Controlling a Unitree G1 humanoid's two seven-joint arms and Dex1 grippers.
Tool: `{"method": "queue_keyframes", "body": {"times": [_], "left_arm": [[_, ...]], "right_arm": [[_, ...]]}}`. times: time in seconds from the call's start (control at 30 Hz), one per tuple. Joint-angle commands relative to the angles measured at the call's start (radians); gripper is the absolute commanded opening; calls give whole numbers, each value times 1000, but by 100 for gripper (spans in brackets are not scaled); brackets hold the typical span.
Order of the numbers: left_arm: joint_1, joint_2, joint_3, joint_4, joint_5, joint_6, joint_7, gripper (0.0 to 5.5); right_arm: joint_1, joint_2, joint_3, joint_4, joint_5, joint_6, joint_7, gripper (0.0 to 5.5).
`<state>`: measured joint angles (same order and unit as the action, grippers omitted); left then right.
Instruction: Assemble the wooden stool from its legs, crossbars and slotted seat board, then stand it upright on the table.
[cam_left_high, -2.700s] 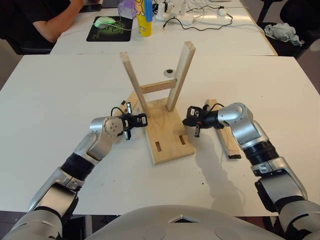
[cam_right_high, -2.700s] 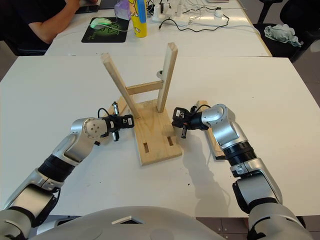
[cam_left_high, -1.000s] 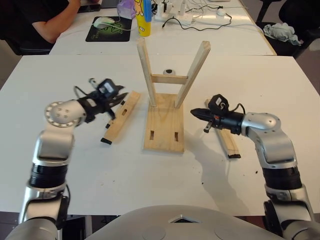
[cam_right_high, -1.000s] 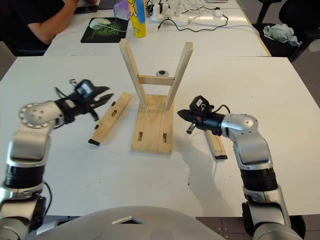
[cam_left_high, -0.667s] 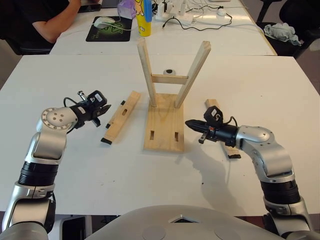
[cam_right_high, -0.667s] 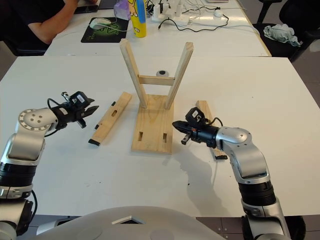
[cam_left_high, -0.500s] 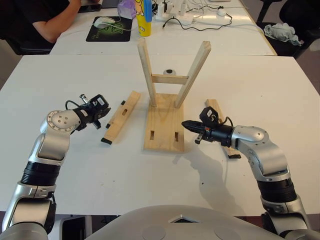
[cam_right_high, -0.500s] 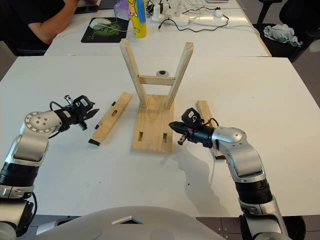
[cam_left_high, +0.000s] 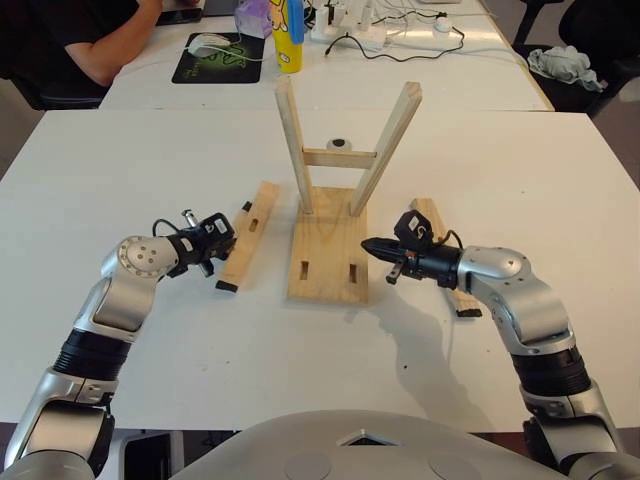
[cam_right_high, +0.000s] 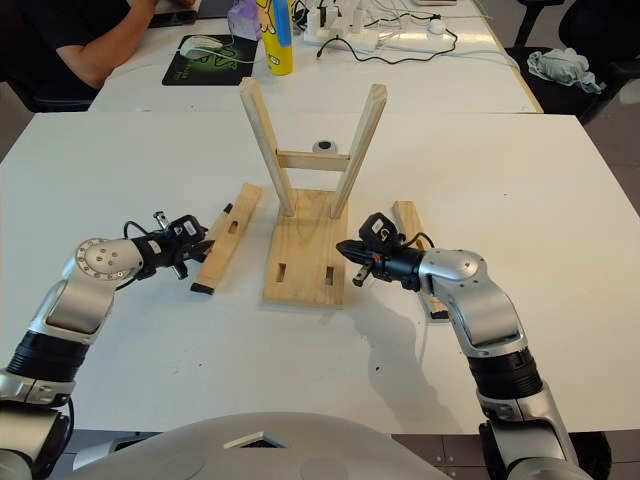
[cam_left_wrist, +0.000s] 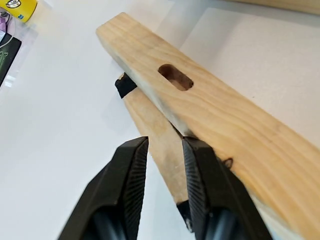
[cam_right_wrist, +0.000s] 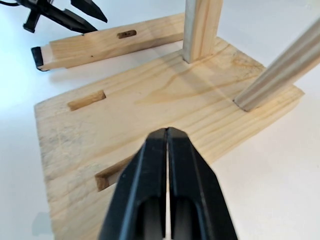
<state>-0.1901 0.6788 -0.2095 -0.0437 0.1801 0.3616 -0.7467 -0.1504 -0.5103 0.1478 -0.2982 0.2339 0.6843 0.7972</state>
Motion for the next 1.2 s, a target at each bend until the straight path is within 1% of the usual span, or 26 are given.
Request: {"method": "queue_keyframes", "body": {"times": [0.03, 0.1, 0.2, 0.23, 0.3, 0.4, 0.6, 0.73, 0.93, 1.2], "left_arm": [[-1, -12, -2, 10, 3, 10, 14, 126], [-17, -32, 38, 25, -4, 28, 65, 126], [-17, -86, 120, 14, -80, 86, 103, 126], [2, -100, 143, -8, -124, 115, 89, 146], [32, -127, 184, -39, -196, 167, 75, 161], [53, -149, 209, -49, -262, 221, 70, 214], [56, -173, 211, 11, -272, 227, 133, 292], [43, -187, 246, 24, -297, 227, 169, 295], [29, -199, 302, 12, -365, 262, 181, 295], [49, -176, 257, 18, -356, 294, 171, 295]], "right_arm": [[-19, -3, 19, 22, -2, -16, -7, 0], [-16, -1, 24, 28, -1, -22, -9, 0], [-4, 2, 27, 35, 0, -31, -15, 0], [0, 3, 27, 38, 0, -35, -17, 0], [3, 4, 27, 43, -1, -42, -23, 0], [2, 6, 20, 51, 3, -50, -29, 0], [-3, 9, 26, 66, 2, -67, -35, 0], [-8, 8, 32, 78, 0, -75, -32, 0], [-7, 3, 33, 95, -5, -87, -30, 0], [-9, 11, 38, 103, -7, -92, -38, 0]]}}
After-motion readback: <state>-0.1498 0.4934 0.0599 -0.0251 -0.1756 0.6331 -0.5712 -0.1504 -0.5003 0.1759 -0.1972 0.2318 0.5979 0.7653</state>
